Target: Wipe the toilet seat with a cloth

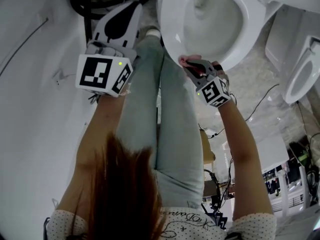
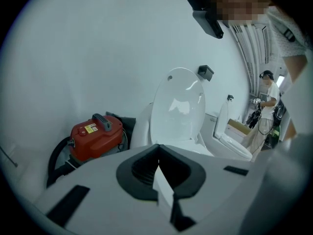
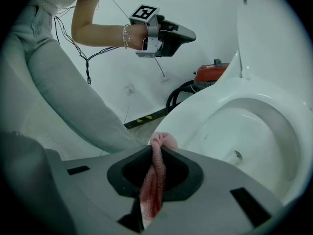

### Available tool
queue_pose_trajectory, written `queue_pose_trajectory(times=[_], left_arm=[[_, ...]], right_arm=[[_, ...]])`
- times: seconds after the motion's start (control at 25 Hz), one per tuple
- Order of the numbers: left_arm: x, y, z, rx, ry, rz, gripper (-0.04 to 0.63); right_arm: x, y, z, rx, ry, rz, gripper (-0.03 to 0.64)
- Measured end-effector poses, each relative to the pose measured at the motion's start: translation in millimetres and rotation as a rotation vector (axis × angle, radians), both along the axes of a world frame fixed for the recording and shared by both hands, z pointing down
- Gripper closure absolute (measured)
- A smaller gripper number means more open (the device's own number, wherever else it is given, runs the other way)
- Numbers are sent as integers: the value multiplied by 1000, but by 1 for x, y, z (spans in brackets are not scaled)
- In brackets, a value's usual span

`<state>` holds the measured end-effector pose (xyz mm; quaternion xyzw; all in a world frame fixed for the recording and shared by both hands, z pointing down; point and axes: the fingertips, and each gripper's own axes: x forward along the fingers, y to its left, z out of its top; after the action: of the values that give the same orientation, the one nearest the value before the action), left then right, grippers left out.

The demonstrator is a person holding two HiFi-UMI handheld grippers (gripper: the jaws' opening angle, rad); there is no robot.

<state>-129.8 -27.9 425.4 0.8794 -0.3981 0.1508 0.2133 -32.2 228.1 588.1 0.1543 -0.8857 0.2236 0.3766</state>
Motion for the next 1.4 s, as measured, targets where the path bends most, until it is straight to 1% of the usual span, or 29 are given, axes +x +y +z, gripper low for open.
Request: queue_pose_trajectory(times=[0.28, 0.44, 0.8, 1.0, 1.16, 1.4], left_arm=[[-14, -6, 0, 2, -3, -32, 595], [-18, -8, 1, -3, -9, -49, 595], [-19, -6, 2, -9, -17, -70, 594], [-14, -17, 2, -27, -31, -93, 595], [-14, -23, 4, -39, -43, -112, 595], [-12, -25, 10, -52, -48, -129, 595]], right_arm=[[-40, -7, 1, 22, -81, -132, 560], [-50, -12, -1, 34, -124, -183, 560], [-55, -24, -5, 63, -201, -226, 561], [-51, -40, -11, 63, -238, -252, 561], [-49, -49, -14, 68, -259, -283, 561], [-50, -57, -16, 71, -286, -297, 561]])
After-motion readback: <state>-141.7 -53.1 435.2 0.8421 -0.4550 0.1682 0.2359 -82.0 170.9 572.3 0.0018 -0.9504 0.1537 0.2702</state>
